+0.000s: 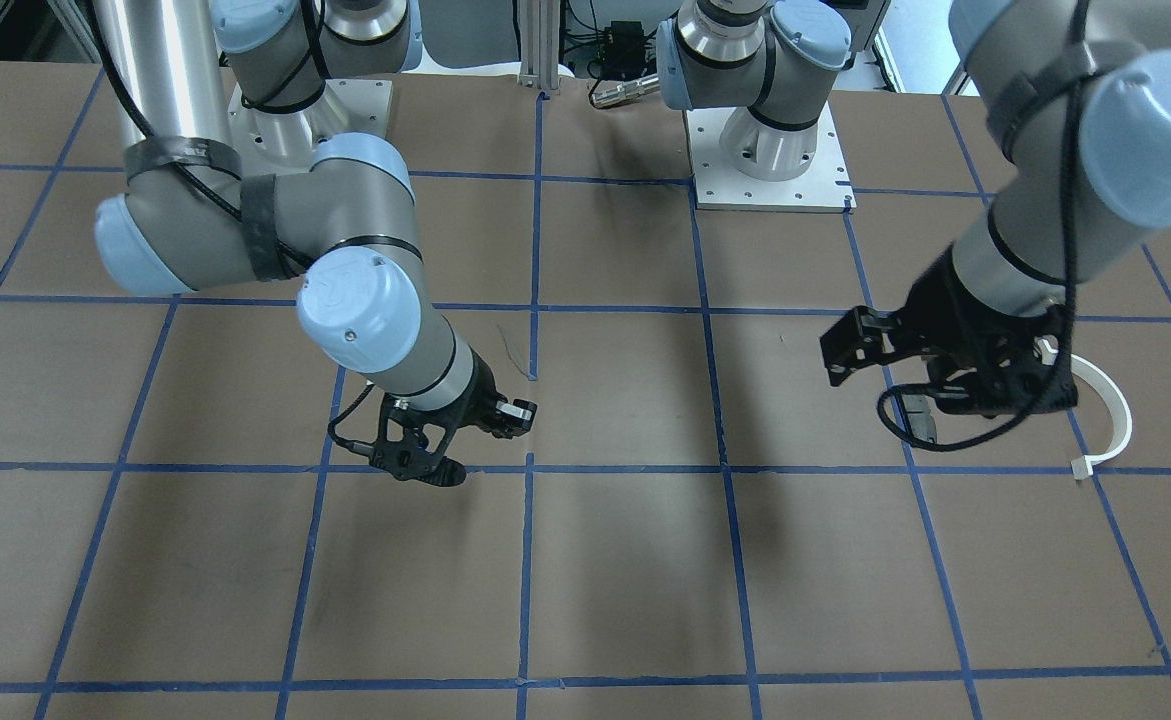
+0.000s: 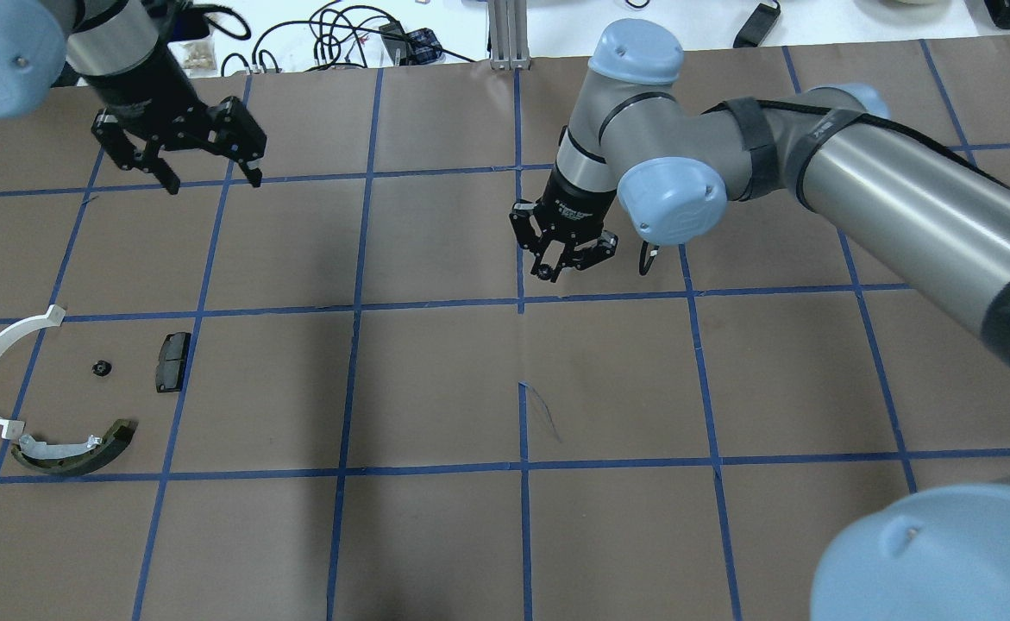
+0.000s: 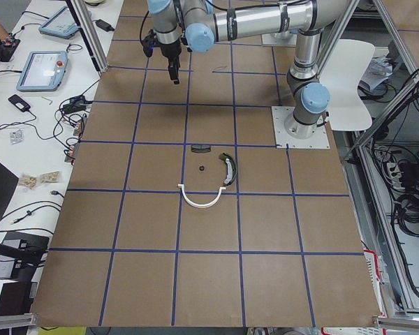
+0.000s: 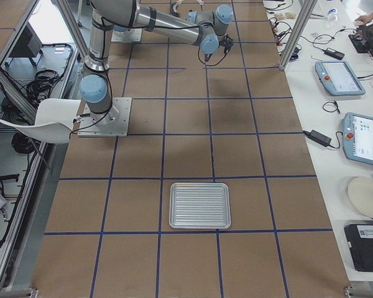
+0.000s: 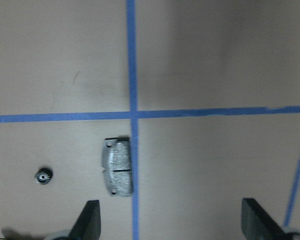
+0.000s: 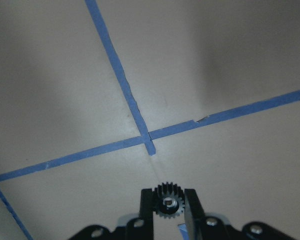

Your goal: Place bearing gear from tray to pile

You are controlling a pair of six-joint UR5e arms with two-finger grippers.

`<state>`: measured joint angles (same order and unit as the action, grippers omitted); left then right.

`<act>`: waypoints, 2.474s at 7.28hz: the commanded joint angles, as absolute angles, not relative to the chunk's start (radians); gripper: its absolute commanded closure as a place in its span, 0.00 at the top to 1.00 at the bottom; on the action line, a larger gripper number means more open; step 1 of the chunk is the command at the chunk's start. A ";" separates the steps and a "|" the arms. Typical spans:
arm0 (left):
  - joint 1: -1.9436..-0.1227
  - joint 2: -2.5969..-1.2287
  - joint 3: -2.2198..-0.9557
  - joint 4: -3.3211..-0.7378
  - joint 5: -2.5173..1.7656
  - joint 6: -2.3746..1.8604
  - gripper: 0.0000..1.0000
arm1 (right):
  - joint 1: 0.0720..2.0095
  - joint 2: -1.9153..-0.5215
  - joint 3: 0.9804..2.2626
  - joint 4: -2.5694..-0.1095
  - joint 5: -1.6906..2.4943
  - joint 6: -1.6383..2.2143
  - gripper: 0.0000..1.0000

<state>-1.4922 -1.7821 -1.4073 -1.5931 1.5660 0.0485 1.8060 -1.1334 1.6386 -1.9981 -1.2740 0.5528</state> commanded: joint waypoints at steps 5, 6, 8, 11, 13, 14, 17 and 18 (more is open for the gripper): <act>-1.617 -1.730 -1.364 -1.634 1.565 -0.051 1.00 | 1.887 -1.121 1.816 -2.197 -1.223 0.652 0.16; -1.617 -1.729 -1.365 -1.634 1.566 -0.051 1.00 | 1.887 -1.121 1.818 -2.218 -1.233 0.650 0.84; -1.615 -1.732 -1.361 -1.634 1.565 -0.049 1.00 | 1.885 -1.127 1.815 -2.220 -1.235 0.653 1.00; -1.618 -1.736 -1.370 -1.634 1.560 -0.052 1.00 | 1.786 -1.227 1.795 -2.180 -1.272 0.576 1.00; -1.665 -1.776 -1.376 -1.629 1.557 -0.105 1.00 | 1.634 -1.307 1.789 -2.012 -1.384 0.386 1.00; -1.742 -1.822 -1.381 -1.585 1.559 -0.214 1.00 | 1.567 -1.365 1.780 -1.893 -1.432 0.271 1.00; -1.915 -1.968 -1.552 -1.203 1.557 -0.423 1.00 | 1.463 -1.488 1.650 -1.596 -1.471 0.163 1.00; -1.942 -2.009 -1.619 -1.086 1.563 -0.495 1.00 | 1.469 -1.506 1.599 -1.535 -1.527 0.164 1.00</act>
